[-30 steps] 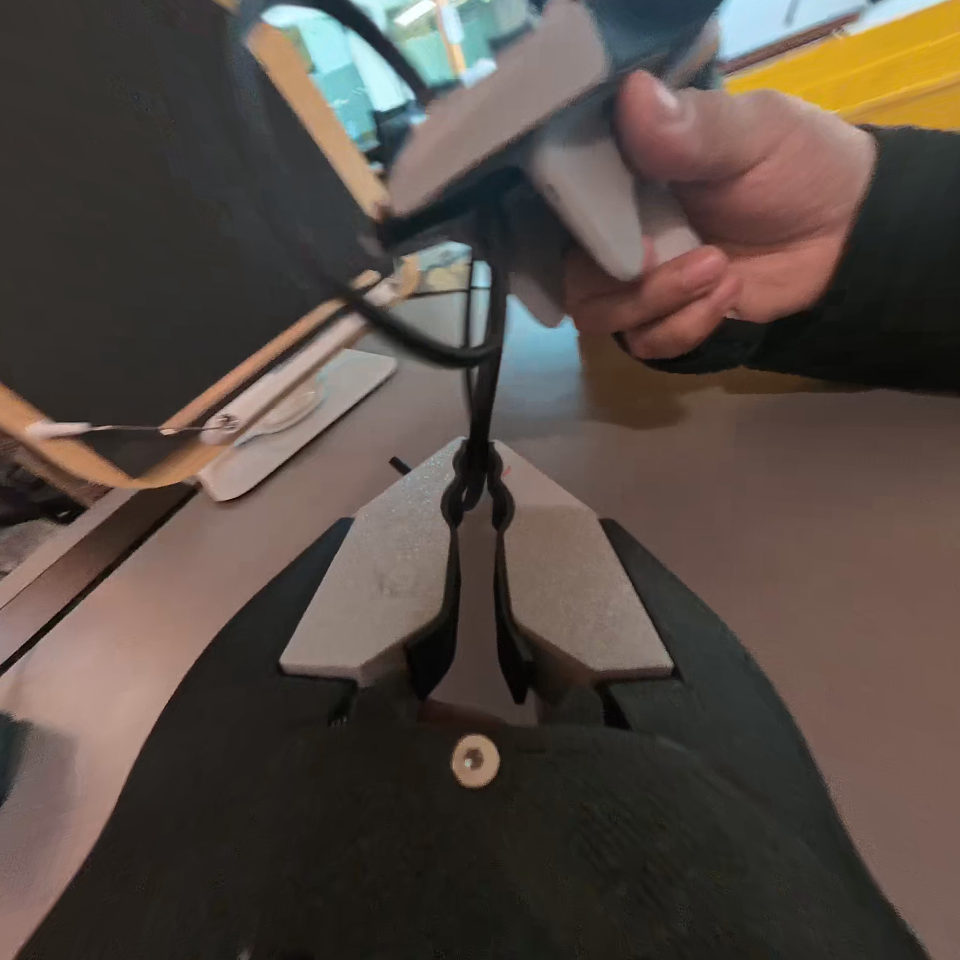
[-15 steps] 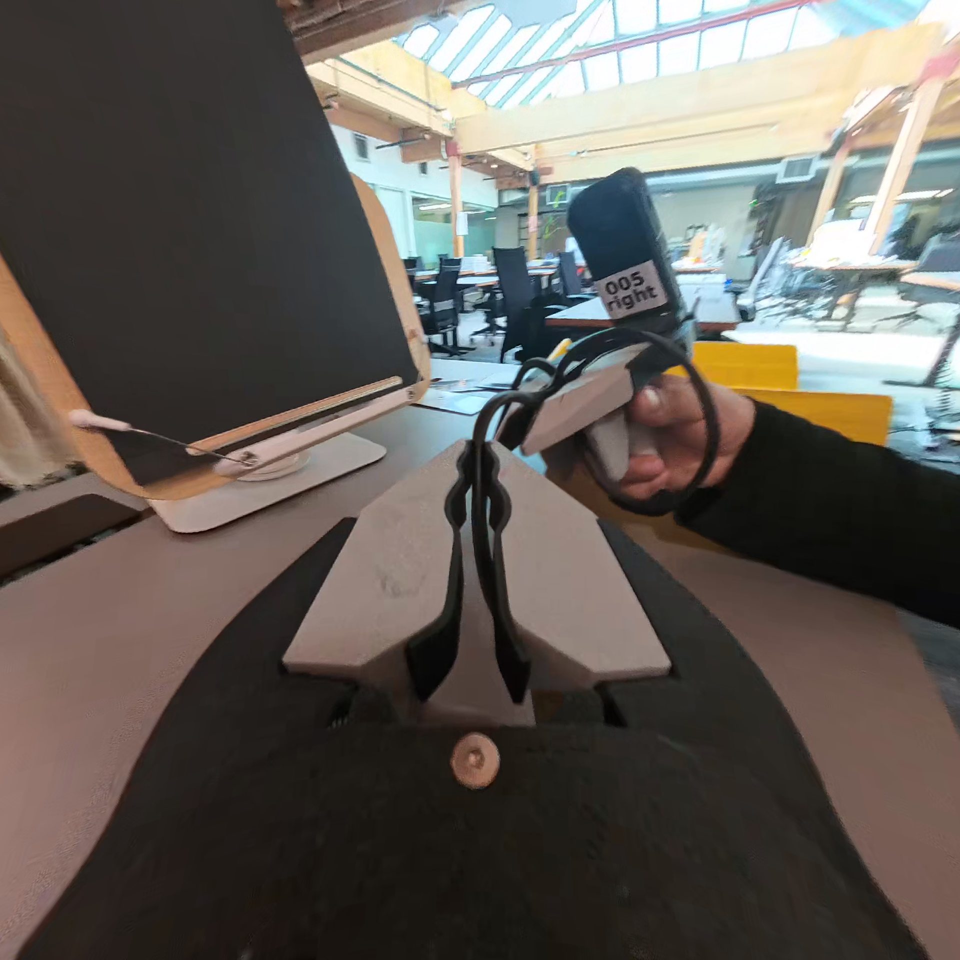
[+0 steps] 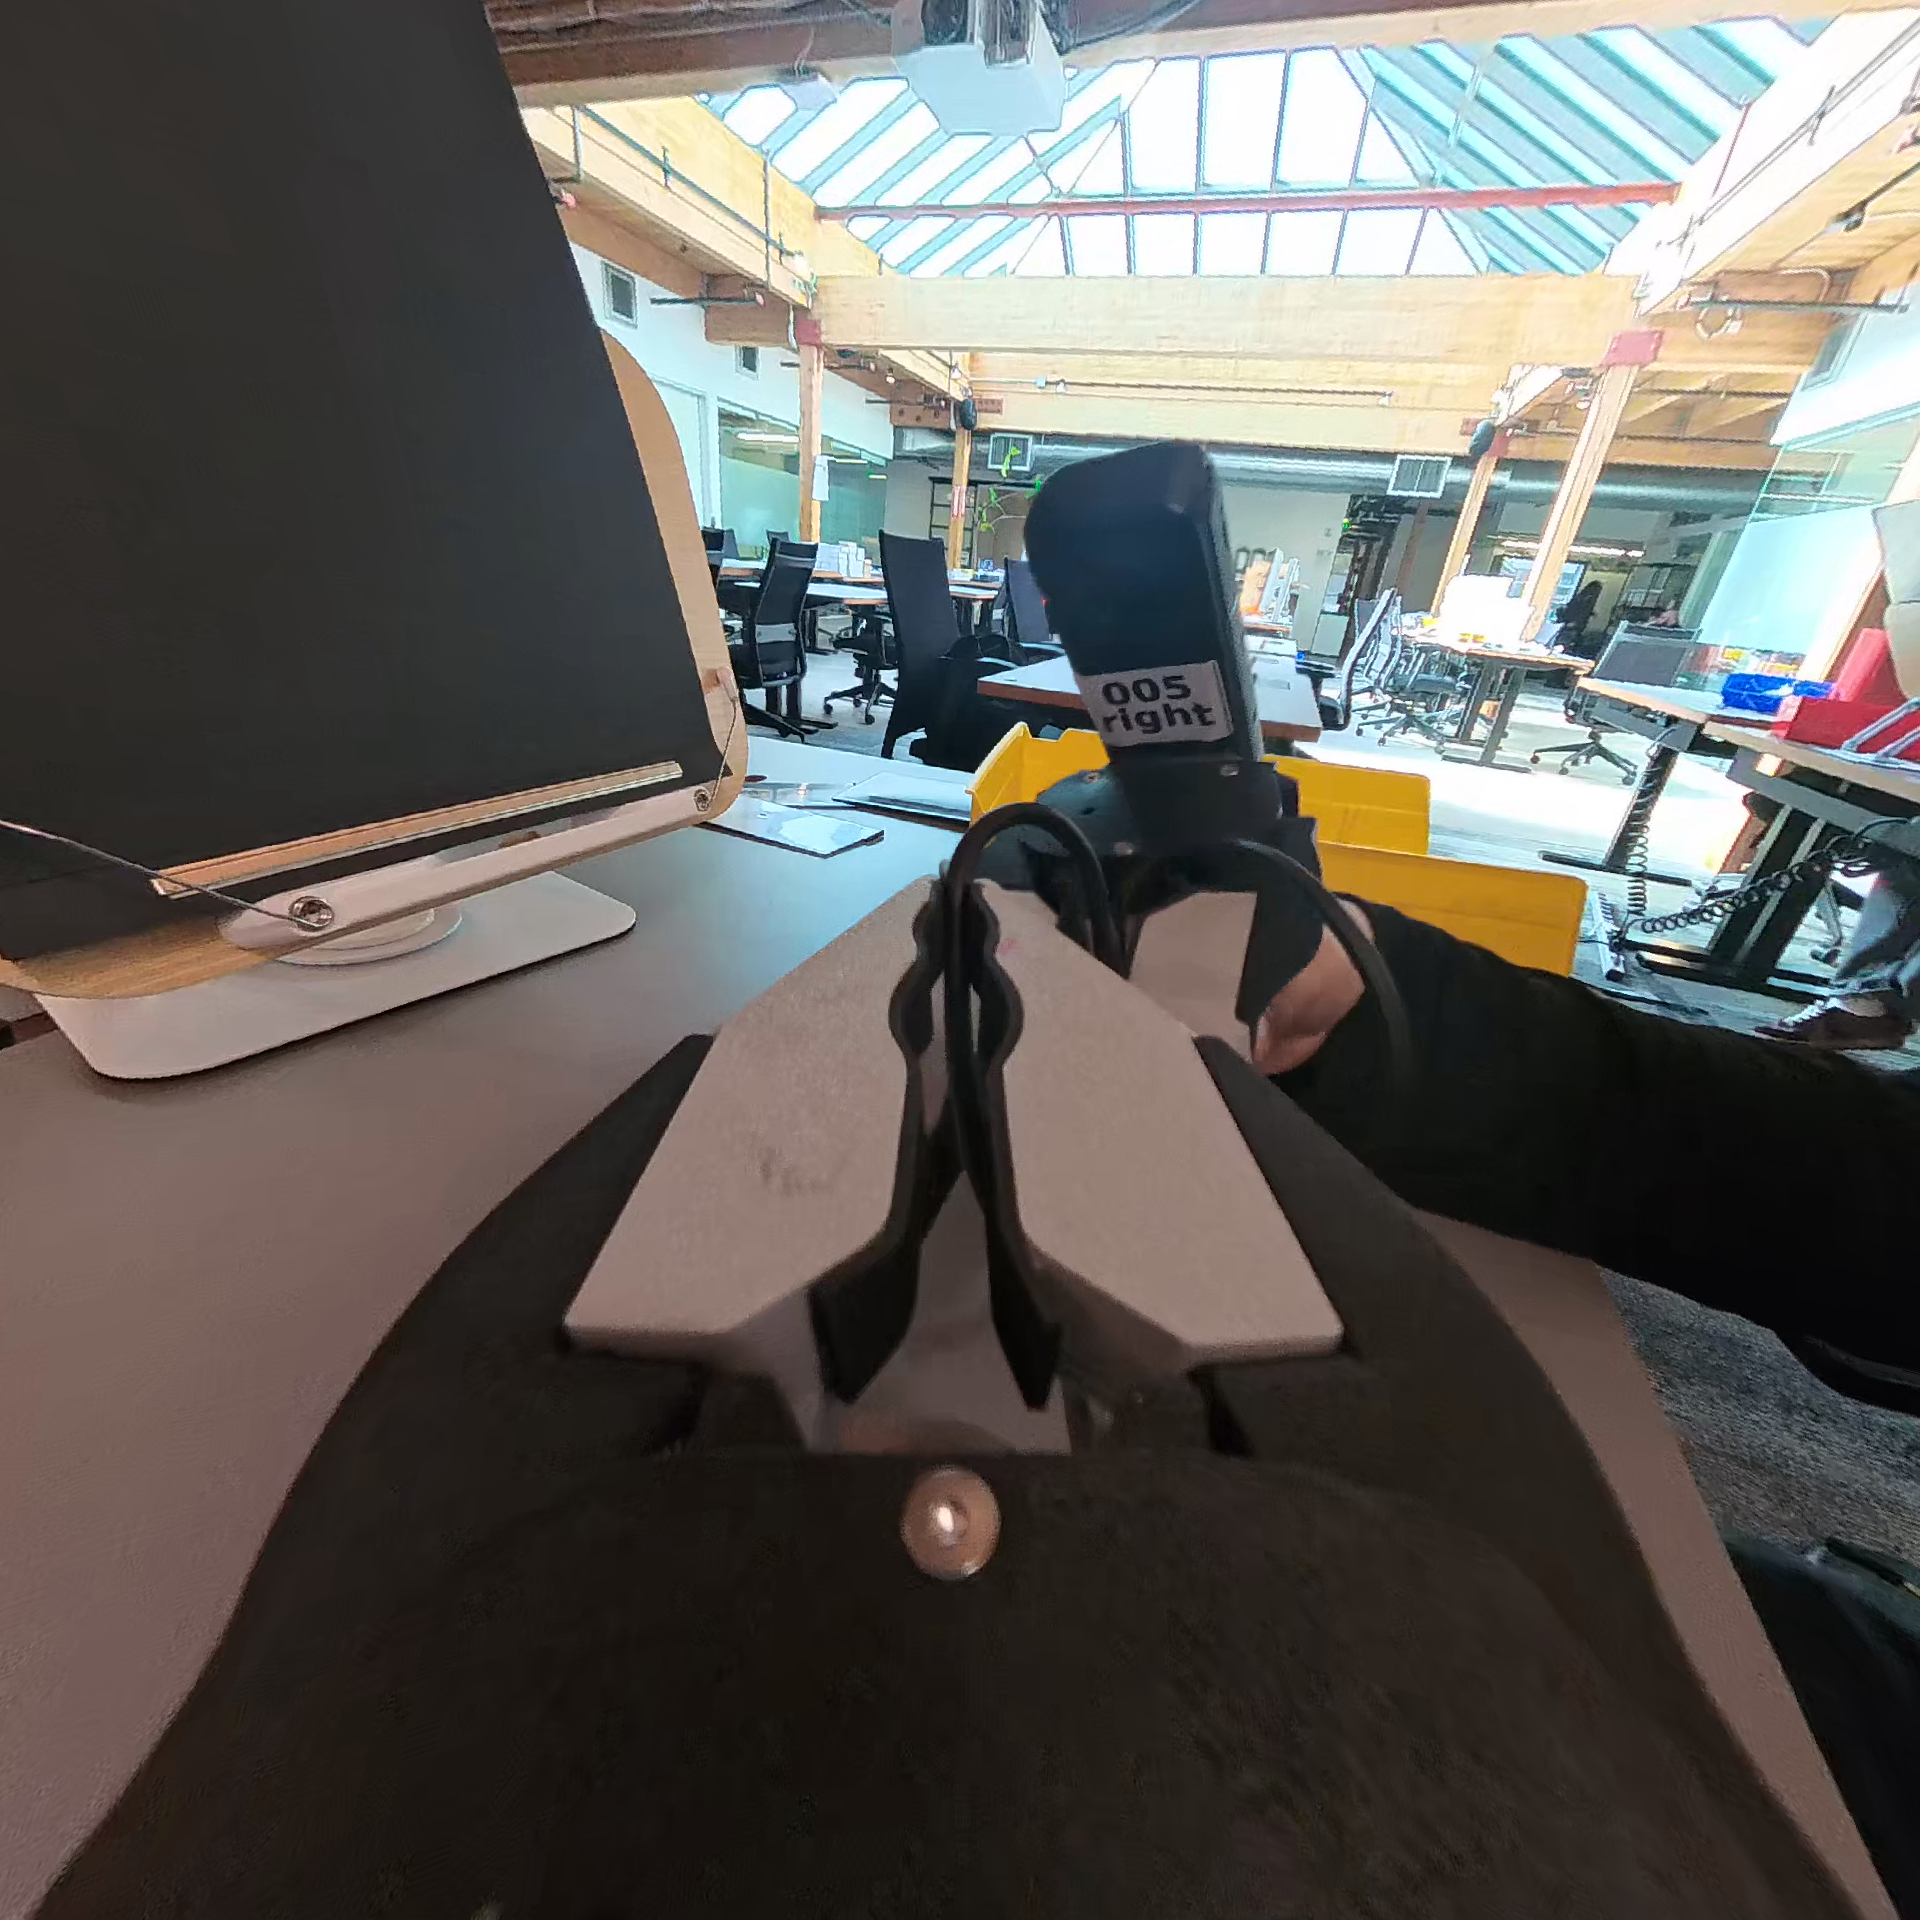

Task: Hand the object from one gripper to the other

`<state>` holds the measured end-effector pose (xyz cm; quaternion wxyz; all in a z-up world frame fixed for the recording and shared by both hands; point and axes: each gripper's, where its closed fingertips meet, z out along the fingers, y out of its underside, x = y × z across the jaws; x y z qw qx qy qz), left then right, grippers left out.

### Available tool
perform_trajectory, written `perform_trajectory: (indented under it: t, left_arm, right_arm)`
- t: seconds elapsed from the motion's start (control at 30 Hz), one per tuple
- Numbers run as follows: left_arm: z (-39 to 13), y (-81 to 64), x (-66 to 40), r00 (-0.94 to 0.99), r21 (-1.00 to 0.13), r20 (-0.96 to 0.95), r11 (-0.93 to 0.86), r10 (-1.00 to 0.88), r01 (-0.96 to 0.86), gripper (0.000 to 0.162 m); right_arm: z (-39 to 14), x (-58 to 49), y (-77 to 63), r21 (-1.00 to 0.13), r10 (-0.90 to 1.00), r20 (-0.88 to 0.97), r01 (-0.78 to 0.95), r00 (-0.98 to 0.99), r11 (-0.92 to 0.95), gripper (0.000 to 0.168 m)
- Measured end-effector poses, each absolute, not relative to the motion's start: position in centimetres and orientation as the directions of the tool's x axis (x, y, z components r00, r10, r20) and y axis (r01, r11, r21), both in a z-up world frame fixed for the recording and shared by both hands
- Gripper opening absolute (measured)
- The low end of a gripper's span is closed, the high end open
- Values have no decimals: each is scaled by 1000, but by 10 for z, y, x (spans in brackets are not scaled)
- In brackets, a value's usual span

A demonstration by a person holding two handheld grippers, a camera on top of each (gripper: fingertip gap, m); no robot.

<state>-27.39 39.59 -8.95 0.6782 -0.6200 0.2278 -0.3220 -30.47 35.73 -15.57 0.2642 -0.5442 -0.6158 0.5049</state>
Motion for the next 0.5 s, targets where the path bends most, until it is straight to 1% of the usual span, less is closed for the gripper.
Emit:
perform_trajectory:
  t: [0.03,0.07,0.1,0.17,0.2,0.27,0.33,0.4,0.5]
  left_arm:
    - [-90,396,-273,688,-988,90,22,-720,152,0]
    - [-91,396,-273,690,-989,89,19,-718,147,0]
    - [-92,398,-275,699,-990,90,15,-709,142,0]
    - [-92,401,-281,717,-989,99,10,-690,146,3]
    - [-90,401,-286,723,-988,105,12,-683,154,8]
    - [-90,403,-296,745,-989,106,11,-659,150,23]
    - [-96,406,-301,762,-995,85,-9,-642,104,33]
    - [-111,409,-302,775,-999,44,-49,-630,16,38]
    - [-141,411,-294,773,-977,-104,-83,-626,-199,36]
  right_arm:
    - [-160,-305,355,-904,938,-214,420,-274,-84,20]
    - [-163,-305,354,-901,940,-196,429,-278,-61,4]
    - [-163,-305,356,-902,947,-176,429,-268,-46,2]
    - [-159,-304,362,-906,953,-181,418,-243,-65,2]
    - [-155,-302,367,-911,954,-195,402,-229,-90,2]
    - [-140,-298,378,-930,954,-221,337,-201,-145,1]
    - [-120,-291,386,-945,945,-258,253,-199,-205,1]
    - [-104,-284,390,-949,930,-293,182,-220,-256,1]
    - [-90,-276,393,-948,919,-314,124,-239,-292,1]
